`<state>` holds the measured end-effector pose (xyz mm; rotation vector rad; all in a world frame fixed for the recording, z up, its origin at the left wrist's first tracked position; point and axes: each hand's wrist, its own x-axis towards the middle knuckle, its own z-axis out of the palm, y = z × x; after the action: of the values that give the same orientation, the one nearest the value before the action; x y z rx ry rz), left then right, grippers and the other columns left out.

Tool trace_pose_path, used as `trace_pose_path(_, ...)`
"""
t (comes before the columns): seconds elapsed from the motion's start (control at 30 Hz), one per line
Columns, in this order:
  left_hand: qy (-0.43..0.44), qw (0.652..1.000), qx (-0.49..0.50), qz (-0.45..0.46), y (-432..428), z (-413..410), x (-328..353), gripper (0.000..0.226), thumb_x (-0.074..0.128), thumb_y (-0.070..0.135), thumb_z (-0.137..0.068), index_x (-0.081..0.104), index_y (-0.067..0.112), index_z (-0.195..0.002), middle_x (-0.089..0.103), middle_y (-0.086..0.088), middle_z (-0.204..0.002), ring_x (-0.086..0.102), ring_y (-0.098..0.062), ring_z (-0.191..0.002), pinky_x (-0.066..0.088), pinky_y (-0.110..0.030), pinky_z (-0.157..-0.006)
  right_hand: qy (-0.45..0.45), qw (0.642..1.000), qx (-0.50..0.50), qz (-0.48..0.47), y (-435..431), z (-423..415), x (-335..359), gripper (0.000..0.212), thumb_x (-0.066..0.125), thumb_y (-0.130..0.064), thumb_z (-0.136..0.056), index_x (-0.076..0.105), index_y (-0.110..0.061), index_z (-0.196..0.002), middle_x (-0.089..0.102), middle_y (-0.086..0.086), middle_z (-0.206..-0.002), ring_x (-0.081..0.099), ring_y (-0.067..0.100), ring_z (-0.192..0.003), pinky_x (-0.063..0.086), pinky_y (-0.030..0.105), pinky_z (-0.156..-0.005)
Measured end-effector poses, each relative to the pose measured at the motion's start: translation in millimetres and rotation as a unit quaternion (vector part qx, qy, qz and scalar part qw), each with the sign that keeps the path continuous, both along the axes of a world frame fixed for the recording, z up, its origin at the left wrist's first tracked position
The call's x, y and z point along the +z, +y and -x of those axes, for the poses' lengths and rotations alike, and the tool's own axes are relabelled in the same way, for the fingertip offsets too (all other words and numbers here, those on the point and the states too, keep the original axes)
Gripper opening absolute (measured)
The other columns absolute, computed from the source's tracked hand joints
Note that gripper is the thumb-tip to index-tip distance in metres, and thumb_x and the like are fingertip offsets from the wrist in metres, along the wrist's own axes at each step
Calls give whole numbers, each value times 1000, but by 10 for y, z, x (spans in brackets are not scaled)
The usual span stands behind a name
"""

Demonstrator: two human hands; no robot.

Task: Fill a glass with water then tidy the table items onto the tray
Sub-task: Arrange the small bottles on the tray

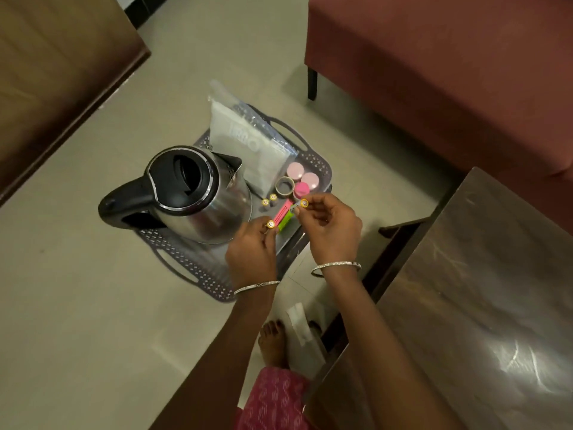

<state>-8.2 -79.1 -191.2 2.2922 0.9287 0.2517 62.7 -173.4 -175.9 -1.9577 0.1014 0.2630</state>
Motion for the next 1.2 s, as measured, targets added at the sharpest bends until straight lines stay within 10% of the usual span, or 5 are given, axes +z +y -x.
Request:
trace_pose_path(0.47,76,994,68,32,5,-267,-376,23,57,26,-94,69,19,-114,71,-7,-98,64,-30,-87,42,-35,-68,-54,949,190,247,325,-189,-405,17,66,-18,-86,65,-16,-103,71,5,-98,62,25,-95,51,35,-79)
trace_pose_path(1.2,117,982,116,92,-3,-394,-497,26,53,33,-95,67,26,-116,72,-7,-99,65,-31,-93,45,-36,-73,-96,915,174,352,419,-137,-481,19,60,-26,-87,63,-23,-105,65,5,-96,61,26,-96,49,33,-64)
